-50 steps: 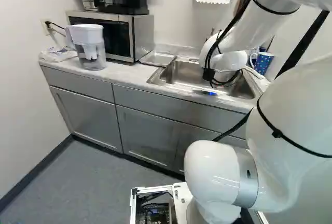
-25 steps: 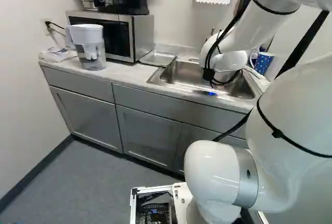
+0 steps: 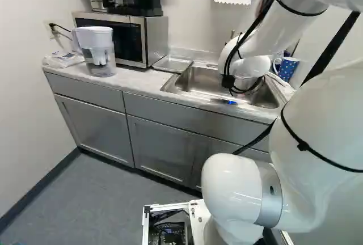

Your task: Rinse the cup and place it in the tray

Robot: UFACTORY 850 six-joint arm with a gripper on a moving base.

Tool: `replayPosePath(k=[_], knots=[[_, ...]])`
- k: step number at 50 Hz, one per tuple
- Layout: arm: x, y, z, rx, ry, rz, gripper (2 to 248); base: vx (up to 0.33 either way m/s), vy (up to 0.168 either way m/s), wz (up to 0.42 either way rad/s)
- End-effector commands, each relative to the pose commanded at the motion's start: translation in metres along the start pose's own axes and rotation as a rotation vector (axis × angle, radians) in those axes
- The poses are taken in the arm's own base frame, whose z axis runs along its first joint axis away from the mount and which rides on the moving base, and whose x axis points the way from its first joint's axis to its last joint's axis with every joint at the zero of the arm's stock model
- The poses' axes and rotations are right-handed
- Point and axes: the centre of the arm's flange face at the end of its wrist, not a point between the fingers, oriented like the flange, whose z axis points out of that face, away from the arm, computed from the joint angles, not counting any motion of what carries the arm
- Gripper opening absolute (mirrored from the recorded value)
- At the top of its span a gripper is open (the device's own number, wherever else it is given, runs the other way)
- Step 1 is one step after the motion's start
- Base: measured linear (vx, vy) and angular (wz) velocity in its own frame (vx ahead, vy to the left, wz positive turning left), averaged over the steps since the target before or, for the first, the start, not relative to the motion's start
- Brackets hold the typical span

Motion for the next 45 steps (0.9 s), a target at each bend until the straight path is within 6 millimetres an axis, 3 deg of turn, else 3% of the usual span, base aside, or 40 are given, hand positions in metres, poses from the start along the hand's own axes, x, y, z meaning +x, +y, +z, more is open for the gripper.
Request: replayPosePath(k=[45], knots=[[0.0000, 0.0000, 0.0000, 0.000, 0.000, 0.000, 113, 0.000, 0.000, 0.000]])
